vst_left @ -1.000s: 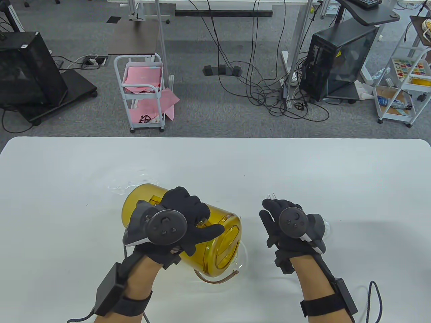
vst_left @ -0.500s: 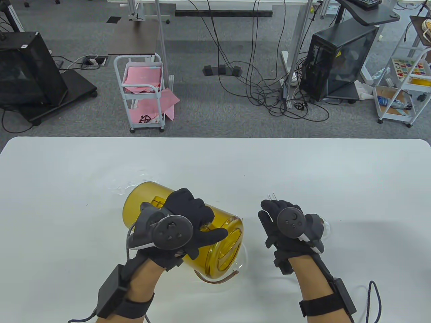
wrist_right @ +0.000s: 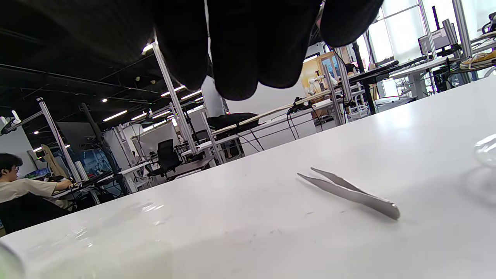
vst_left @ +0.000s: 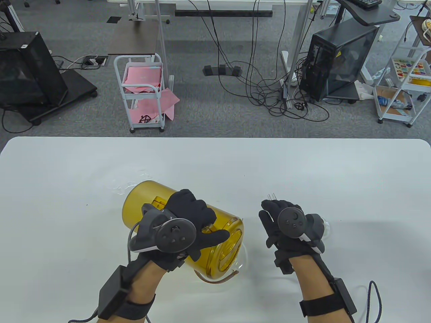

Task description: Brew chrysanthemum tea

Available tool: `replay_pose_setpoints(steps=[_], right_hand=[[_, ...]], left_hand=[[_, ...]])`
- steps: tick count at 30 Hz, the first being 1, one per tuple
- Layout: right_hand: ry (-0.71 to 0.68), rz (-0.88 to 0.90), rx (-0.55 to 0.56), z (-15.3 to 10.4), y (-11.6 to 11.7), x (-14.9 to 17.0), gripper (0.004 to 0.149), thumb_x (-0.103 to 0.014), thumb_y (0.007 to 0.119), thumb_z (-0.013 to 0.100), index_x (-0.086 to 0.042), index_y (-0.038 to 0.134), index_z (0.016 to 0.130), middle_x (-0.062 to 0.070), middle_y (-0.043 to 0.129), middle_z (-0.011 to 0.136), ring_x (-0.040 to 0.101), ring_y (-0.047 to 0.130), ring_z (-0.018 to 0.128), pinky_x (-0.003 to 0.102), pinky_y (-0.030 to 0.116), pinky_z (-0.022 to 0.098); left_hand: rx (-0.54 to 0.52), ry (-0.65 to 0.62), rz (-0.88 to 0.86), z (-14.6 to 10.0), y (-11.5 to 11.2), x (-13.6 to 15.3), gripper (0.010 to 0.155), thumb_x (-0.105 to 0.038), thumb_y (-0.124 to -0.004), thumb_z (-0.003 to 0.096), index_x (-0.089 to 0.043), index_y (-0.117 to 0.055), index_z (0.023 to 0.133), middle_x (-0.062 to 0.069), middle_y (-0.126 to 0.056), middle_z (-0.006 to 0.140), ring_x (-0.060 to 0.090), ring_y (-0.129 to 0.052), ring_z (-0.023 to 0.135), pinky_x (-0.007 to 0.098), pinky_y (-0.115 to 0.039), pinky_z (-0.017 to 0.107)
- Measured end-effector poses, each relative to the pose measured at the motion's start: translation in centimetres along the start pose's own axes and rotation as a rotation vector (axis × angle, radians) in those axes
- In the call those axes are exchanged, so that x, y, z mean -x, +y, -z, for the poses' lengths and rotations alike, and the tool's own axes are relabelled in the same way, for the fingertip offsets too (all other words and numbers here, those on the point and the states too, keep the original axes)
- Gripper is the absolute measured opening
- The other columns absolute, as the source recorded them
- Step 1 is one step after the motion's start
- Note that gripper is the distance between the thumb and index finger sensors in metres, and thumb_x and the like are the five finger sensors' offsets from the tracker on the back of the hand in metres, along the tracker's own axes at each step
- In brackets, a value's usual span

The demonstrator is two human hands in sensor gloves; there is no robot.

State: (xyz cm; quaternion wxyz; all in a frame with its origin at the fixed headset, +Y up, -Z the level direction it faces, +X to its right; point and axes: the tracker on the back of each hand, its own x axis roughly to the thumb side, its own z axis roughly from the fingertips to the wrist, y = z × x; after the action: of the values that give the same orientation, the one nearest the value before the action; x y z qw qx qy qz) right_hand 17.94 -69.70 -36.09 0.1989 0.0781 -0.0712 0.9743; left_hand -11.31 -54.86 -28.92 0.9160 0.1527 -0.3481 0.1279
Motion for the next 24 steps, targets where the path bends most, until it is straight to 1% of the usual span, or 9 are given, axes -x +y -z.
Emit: replay_pose_setpoints(steps=[24], right_hand=[[0.001,0.005,0.002,-0.04,-0.11,0.16,0.052,-0.054,0.067,0.058,-0.028,0.075,0.103,0.005,0.076,0.104,0.039,0.075,0.101,0.067,0.053,0.072]], left_hand=[[0.011,-0.01,0.014,0.0,-0.14,-0.51,0.052,-0.072,-0.089,0.0455,-0.022,-0.097,0.059,0.005,-0.102,0.047,0.034,-0.094,0.05,0.067,-0.061,0.072]])
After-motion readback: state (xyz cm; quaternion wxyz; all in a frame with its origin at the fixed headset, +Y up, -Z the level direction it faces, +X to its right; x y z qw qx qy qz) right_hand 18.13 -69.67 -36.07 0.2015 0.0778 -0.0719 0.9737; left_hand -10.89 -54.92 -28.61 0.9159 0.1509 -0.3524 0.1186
